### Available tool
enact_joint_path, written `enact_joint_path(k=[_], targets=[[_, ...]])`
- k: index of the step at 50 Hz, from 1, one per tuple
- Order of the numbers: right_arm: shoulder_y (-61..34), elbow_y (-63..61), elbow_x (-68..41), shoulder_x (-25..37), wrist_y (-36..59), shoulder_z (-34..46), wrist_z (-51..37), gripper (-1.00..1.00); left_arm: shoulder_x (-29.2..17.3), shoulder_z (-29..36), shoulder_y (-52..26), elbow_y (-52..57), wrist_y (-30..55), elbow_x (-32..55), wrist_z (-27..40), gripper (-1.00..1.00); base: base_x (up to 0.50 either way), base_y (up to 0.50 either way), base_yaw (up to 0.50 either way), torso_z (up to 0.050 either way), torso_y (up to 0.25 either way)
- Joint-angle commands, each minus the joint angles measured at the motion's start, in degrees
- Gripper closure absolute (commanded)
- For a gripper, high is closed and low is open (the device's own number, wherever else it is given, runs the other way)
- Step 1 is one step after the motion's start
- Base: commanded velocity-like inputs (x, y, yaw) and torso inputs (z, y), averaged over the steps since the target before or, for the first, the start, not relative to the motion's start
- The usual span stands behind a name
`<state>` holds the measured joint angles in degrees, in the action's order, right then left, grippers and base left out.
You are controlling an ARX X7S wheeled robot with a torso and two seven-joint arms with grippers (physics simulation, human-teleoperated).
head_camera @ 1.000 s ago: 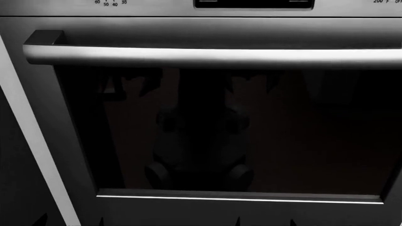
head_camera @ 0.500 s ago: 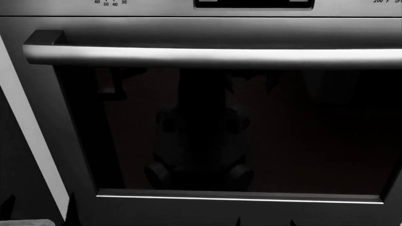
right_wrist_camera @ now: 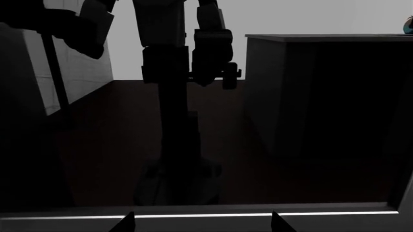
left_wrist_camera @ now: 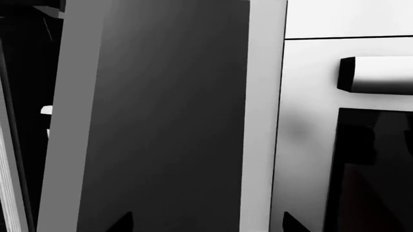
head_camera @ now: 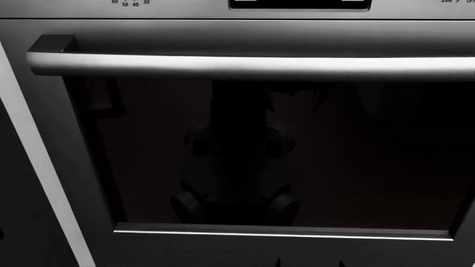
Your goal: Close the fridge door
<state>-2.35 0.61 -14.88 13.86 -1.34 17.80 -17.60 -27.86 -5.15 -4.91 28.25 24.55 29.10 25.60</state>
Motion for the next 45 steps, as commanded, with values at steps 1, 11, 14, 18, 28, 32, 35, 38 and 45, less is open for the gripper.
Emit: enact_joint_path(k=[1,11,14,18,28,32,35,38,45], targets=[[-0.1,0.3,0.6,-0.9,-0.4,-1.1,1.3,-1.00,-0.8,-5.7,-2.2,-0.5,-1.9,-0.7,-1.0,-1.00,0.00,0.00,0.00,0.000,0.000],[0.2,-0.1,0.4,-0.6,-0.4,-0.9,1.1,-1.00,-3.9,-10.0,-12.2,-4.1,2.9,3.9,0.6,-1.00,0.01,0.00,0.00,0.002,0.001],[0.2,-0.1,0.3,-0.5,-0.5,-0.9,1.1,-1.00,-5.3,-11.4,-16.5,-6.2,4.6,5.2,1.4,-1.00,0.00,0.00,0.00,0.000,0.003],[0.2,0.1,0.3,-0.5,-0.7,-0.8,1.0,-1.00,-6.5,-11.4,-19.3,-8.2,4.8,4.7,1.5,-1.00,0.00,0.00,0.00,0.003,0.003],[-0.1,0.7,0.2,-0.5,-1.1,-0.7,0.9,-1.00,-7.0,-10.9,-21.1,-11.1,3.6,2.8,1.6,-1.00,0.00,0.00,0.00,0.000,0.001],[-0.2,0.8,0.2,-0.4,-1.2,-0.6,0.8,-1.00,-7.3,-10.5,-21.8,-12.2,3.3,2.2,1.4,-1.00,0.00,0.00,0.00,0.000,0.003],[-0.2,1.1,0.1,-0.4,-1.4,-0.6,0.8,-1.00,-7.9,-10.1,-23.1,-13.2,3.3,1.8,1.1,-1.00,0.00,0.00,0.00,0.003,0.003],[-0.3,1.0,0.1,-0.4,-1.3,-0.5,0.7,-1.00,-8.8,-9.4,-24.9,-14.7,3.4,1.1,0.8,-1.00,0.00,0.00,0.00,0.000,0.000],[-0.5,1.3,0.1,-0.4,-1.4,-0.3,0.6,-1.00,-10.5,-5.6,-31.6,-19.6,4.1,-0.8,-0.5,-1.00,0.00,0.00,0.00,0.001,0.003]])
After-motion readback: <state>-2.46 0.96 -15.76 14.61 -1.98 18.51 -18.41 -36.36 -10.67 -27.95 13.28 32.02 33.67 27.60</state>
